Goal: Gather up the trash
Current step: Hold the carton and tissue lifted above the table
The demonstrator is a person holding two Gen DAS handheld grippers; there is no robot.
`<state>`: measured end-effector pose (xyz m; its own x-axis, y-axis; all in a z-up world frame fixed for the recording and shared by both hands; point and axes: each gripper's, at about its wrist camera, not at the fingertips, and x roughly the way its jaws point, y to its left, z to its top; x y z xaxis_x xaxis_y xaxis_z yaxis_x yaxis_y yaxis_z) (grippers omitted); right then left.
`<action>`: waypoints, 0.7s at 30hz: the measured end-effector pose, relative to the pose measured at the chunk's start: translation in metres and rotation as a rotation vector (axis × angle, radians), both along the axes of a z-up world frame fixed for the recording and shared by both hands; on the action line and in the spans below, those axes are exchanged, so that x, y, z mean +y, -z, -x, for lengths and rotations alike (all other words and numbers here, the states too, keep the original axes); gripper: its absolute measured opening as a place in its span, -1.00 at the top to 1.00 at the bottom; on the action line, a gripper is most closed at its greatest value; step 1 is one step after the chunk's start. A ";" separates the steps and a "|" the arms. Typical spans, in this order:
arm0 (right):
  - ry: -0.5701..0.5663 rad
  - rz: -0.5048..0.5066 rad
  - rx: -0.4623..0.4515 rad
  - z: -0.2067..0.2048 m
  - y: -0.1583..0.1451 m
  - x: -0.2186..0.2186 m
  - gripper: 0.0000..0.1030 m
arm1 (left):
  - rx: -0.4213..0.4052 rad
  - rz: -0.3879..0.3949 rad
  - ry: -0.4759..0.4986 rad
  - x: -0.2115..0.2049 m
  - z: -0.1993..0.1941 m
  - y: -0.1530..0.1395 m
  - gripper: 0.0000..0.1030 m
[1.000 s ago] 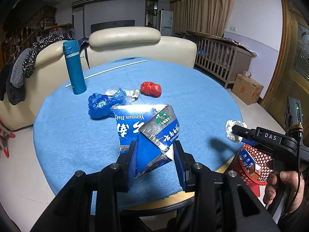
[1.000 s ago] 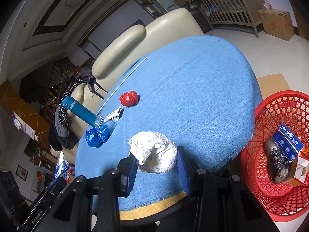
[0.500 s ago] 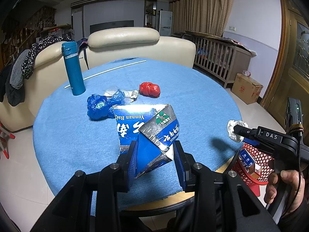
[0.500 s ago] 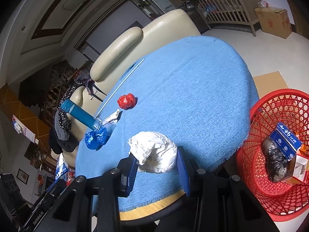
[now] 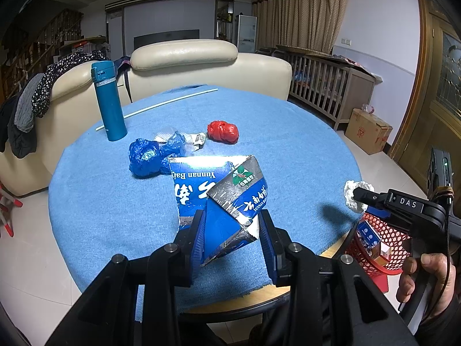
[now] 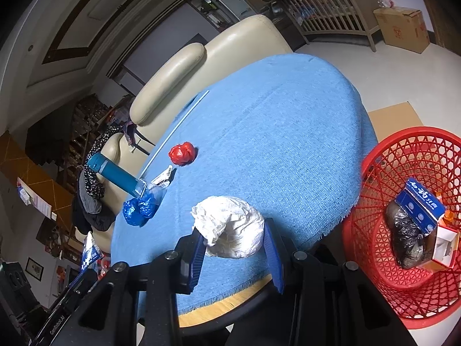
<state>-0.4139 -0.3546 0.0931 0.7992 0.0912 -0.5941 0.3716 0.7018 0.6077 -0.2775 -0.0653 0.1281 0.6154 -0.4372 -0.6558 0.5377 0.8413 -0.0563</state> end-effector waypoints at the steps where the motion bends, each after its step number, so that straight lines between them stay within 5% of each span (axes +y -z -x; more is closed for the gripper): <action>1: 0.000 -0.001 0.000 0.000 0.000 0.000 0.21 | 0.000 0.000 0.000 0.000 0.000 0.000 0.26; 21: 0.004 -0.016 0.003 0.004 0.005 -0.003 0.21 | 0.000 0.000 -0.010 -0.001 0.002 0.001 0.26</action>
